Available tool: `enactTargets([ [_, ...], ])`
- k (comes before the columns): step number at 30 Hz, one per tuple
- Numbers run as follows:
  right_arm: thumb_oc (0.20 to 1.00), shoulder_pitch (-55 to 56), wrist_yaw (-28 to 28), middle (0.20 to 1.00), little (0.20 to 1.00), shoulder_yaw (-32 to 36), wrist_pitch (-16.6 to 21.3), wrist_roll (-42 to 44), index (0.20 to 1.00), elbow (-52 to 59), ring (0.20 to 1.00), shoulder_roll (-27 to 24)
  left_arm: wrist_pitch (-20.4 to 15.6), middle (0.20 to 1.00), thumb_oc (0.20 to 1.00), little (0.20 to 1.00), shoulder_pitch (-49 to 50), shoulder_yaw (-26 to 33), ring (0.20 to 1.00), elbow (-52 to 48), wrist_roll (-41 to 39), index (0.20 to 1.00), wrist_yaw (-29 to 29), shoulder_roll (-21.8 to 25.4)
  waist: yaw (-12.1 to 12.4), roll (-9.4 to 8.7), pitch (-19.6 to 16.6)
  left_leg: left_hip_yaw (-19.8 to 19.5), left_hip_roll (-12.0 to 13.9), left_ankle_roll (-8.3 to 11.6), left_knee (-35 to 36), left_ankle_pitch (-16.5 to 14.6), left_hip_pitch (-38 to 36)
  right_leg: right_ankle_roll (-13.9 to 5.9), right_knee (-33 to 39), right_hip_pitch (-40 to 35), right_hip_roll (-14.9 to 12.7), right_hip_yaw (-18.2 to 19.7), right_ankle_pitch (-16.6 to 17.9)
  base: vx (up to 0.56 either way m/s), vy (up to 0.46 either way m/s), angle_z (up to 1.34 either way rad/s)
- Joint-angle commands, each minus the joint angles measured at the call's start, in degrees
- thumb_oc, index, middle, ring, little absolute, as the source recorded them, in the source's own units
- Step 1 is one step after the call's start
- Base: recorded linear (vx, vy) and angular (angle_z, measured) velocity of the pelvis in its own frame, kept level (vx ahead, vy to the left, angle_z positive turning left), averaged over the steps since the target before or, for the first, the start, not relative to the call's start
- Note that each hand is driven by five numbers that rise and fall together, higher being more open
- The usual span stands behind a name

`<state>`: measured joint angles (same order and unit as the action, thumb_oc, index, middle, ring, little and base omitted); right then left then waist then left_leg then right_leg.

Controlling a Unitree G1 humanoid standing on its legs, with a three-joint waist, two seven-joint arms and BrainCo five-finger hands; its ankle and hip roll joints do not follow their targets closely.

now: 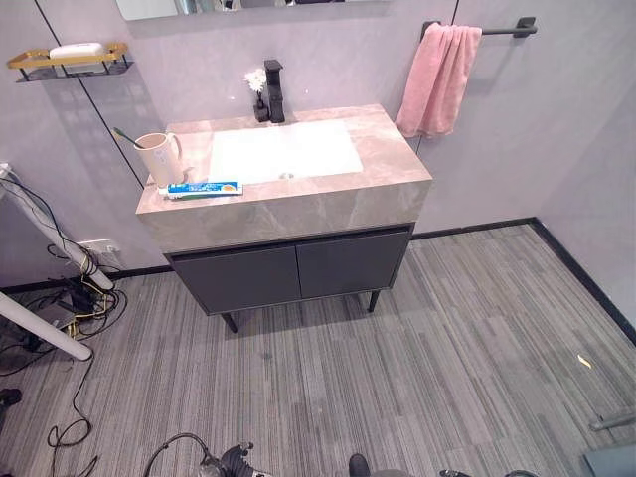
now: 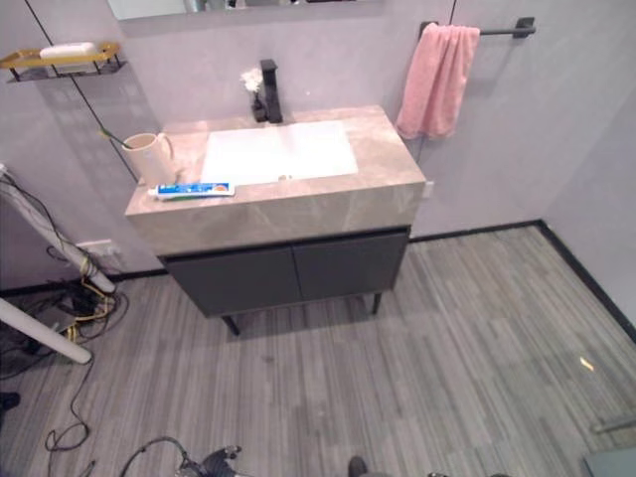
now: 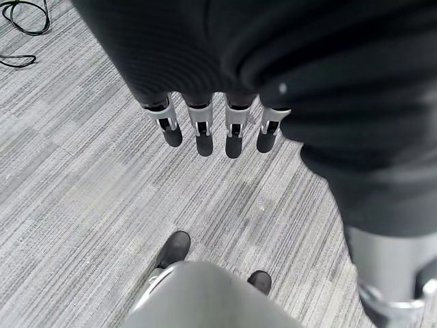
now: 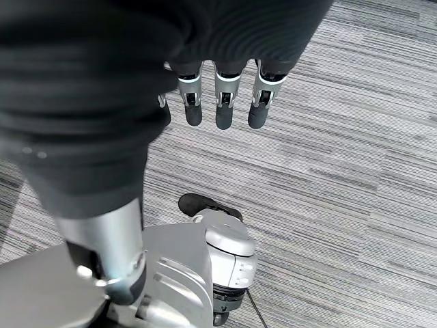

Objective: Put brush and paste in cup on sink, flatten towel.

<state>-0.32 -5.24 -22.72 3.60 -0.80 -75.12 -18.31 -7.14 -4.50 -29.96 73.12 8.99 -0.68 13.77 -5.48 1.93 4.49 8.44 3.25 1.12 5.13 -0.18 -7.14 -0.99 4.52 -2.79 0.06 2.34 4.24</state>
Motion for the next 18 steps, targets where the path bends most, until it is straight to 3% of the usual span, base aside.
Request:
enactTargets([
  [1, 1.000, -3.1, -0.8, 1.000, 1.000, -2.5, 1.5, 1.6, 1.000, -1.1, 1.000, 2.8, -1.1, 1.000, 1.000, 1.000, -2.6, 0.7, 1.000, 2.1, -1.8, 1.000, -0.2, 1.3, -0.4, -3.40, -0.1, 0.4, -0.2, 1.18, -0.1, -1.2, -0.7, -8.19, -0.2, -1.7, -8.6, 2.1, -1.8, 0.00, 0.000, 0.00],
  [13, 1.000, -3.0, 0.4, 1.000, 1.000, -2.2, 2.9, 3.3, 1.000, 1.7, 1.000, 1.9, -1.2, 1.000, 1.000, 1.000, -2.0, 2.8, 1.000, 2.2, -4.0, 1.000, 1.4, 0.8, 0.2, -3.24, 0.4, -0.1, 0.7, 1.29, -0.8, -0.4, -2.4, -7.01, -4.5, -1.7, -6.9, 1.5, -4.9, 0.01, -0.037, 0.01],
  [15, 1.000, -3.5, 1.2, 1.000, 1.000, -1.2, 3.9, 5.7, 1.000, 4.4, 1.000, 0.9, -1.8, 1.000, 1.000, 1.000, -2.9, 2.5, 1.000, -0.2, -4.3, 1.000, 2.4, 1.6, 0.0, -3.66, 2.9, -0.6, 0.8, 1.04, -8.6, -2.6, 1.9, -6.52, -11.2, 1.7, -6.6, 2.0, -7.1, -0.13, -0.022, 0.00],
  [18, 1.000, -3.9, 2.0, 1.000, 1.000, -0.7, 4.8, 7.1, 1.000, 6.6, 1.000, 0.3, -2.4, 1.000, 1.000, 1.000, -3.8, 2.6, 1.000, -2.0, -4.7, 1.000, 3.6, 2.2, -0.1, -3.91, 4.2, -1.2, 0.4, 1.45, -13.8, -4.4, 5.4, -6.43, -15.5, 4.3, -6.4, 1.9, -8.8, -0.12, -0.018, 0.04],
])
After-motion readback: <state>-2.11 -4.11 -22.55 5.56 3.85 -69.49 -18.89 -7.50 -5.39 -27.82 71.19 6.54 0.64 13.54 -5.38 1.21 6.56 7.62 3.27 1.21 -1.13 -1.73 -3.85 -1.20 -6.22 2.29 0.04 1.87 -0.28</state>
